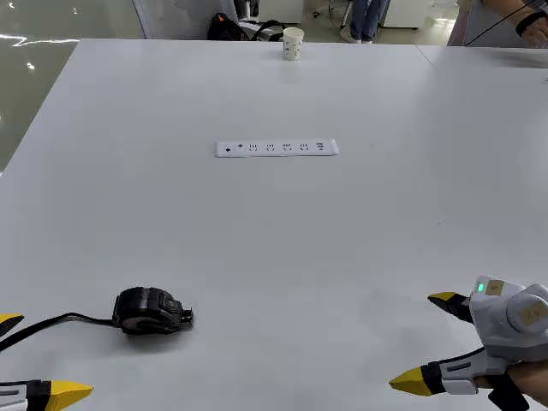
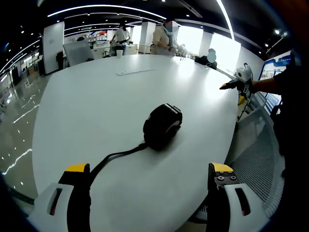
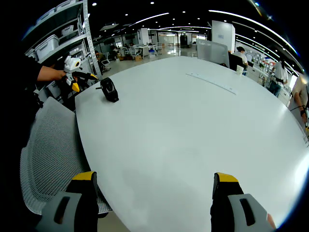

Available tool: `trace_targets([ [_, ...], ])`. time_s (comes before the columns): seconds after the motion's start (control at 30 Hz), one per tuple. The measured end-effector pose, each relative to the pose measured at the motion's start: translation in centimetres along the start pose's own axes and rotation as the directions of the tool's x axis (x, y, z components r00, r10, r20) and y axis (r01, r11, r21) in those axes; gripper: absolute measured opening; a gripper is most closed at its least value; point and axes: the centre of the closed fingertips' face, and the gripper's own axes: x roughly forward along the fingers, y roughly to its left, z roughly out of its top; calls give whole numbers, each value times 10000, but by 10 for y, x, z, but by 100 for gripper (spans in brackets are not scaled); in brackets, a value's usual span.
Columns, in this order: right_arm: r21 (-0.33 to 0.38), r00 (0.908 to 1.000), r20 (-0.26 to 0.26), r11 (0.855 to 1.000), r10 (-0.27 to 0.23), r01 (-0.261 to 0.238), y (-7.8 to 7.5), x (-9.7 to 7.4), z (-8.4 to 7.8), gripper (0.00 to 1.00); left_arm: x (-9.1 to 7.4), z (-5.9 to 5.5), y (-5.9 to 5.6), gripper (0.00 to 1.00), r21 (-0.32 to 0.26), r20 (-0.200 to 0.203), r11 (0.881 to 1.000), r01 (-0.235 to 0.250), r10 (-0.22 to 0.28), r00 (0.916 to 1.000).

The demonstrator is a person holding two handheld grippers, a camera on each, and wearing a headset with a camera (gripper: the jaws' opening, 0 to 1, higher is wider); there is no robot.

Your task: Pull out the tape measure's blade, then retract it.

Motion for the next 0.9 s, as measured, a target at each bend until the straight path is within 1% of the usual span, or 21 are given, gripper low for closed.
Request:
trace_targets([
  [0.07,-21,10000,-29,10000,25,-25,1,0,0,99,0,1,-1,99,-29,37,10000,-20,20,10000],
  [0.17,-23,10000,40,10000,-20,20,-1,-2,1,98,-1,0,-3,99,2,-18,10000,-8,8,10000],
  [0.4,-37,10000,-40,10000,-3,3,-2,-3,-3,99,0,-1,-5,99,-117,9,9999,-34,34,10000],
  [0.5,-58,10000,-84,10000,-26,26,-3,-3,-5,99,0,-2,-5,99,-71,-46,10000,-63,63,10000],
  [0.53,-51,10000,-78,10000,-38,37,-2,-3,-4,99,0,-2,-1,99,47,-98,9997,-254,254,9996],
  [0.57,-250,9999,145,9997,-69,73,-3,-2,0,99,1,-2,0,99,55,-171,9995,-299,300,9994],
  [0.6,-118,9999,114,9999,-53,54,-3,-2,-1,99,1,-2,-1,99,-55,-220,9997,-224,222,9995],
  [0.63,-48,10000,98,10000,-7,7,-2,-1,-1,99,0,-1,-1,99,-43,-209,9998,-210,209,9996],
  [0.7,-276,9997,250,9996,54,-47,-2,2,2,99,1,1,-1,99,322,-193,9994,-142,149,9997],
  [0.73,-369,9997,262,9993,29,-19,-3,4,3,99,2,3,-2,99,398,-150,9992,-44,50,9999],
  [0.77,-345,9998,145,9993,151,-146,-3,7,1,99,4,7,-3,99,473,-75,9988,92,-89,9999],
  [0.8,-278,9991,147,9988,397,-392,-1,10,1,99,5,8,-2,99,583,-127,9983,66,-59,9999],
  [0.83,-288,9972,432,9978,605,-593,0,13,5,99,6,9,0,99,757,-290,9971,114,-92,9995],
  [0.87,-489,9966,500,9968,657,-633,-1,16,7,99,8,11,0,99,821,-360,9964,192,-163,9992],
  [0.9,-663,9976,312,9960,622,-600,-3,17,5,99,9,12,2,99,866,-409,9960,213,-178,9990],
])
